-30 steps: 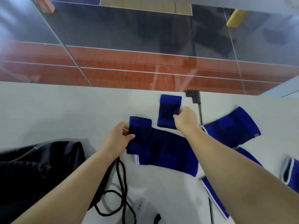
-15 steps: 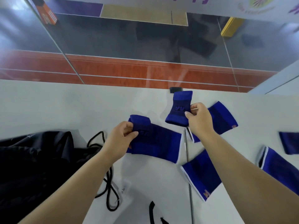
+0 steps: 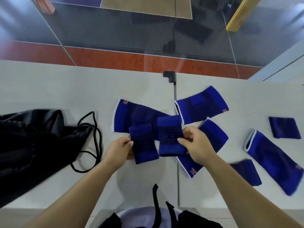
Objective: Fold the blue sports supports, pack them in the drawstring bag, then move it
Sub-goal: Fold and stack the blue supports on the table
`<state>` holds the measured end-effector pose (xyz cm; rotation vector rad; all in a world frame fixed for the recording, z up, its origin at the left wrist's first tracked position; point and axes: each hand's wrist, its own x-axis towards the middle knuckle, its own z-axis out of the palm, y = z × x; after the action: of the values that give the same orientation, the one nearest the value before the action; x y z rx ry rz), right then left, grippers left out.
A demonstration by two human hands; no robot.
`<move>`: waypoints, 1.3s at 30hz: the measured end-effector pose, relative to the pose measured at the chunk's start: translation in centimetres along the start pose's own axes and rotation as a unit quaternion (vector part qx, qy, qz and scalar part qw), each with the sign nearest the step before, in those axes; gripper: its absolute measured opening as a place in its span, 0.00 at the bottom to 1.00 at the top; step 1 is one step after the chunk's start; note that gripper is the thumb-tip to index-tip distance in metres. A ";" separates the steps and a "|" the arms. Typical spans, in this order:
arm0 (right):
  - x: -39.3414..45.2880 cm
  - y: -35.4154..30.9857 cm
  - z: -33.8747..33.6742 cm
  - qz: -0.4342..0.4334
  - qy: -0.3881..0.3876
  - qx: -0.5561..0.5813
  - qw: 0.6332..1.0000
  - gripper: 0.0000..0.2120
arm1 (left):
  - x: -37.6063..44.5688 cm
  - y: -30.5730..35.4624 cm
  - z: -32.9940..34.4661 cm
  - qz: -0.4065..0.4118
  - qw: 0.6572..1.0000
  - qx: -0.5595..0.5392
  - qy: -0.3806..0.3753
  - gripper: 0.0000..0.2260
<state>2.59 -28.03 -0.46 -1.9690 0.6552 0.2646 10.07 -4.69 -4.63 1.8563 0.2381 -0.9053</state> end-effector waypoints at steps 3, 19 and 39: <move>0.1 -0.8 2.4 -0.009 -0.058 0.024 0.998 0.05 | 0.0 -0.1 -0.1 -0.006 1.000 -0.021 0.002 0.10; 1.4 -0.9 8.6 -0.012 -0.032 -0.162 0.986 0.08 | -0.2 0.5 0.5 0.019 0.999 0.029 0.014 0.05; -0.6 -1.1 5.1 -0.092 -0.098 0.050 0.990 0.22 | -3.0 1.8 0.3 0.100 0.994 -0.043 -0.016 0.29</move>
<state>3.16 -22.92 -1.73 -1.8648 0.3499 0.3008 8.78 -5.08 -1.40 1.7488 0.0686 -0.7736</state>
